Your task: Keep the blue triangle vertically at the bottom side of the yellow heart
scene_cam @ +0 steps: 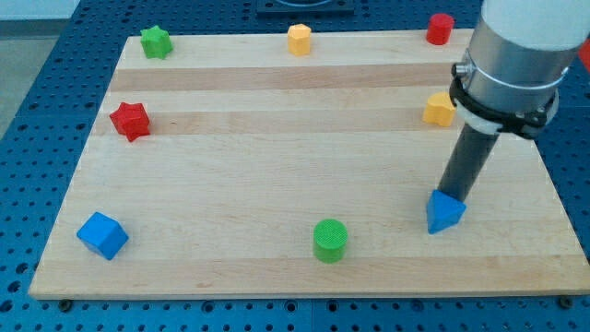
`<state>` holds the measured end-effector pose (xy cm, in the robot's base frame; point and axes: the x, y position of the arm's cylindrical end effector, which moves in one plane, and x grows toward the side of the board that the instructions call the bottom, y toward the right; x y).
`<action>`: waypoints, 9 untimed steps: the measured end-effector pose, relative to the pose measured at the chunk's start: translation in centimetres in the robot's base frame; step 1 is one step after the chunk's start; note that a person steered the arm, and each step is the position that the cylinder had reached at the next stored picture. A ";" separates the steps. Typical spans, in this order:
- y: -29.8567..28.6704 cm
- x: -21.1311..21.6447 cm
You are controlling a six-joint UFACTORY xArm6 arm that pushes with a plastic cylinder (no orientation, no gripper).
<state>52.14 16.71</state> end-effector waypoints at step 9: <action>-2.7 2.1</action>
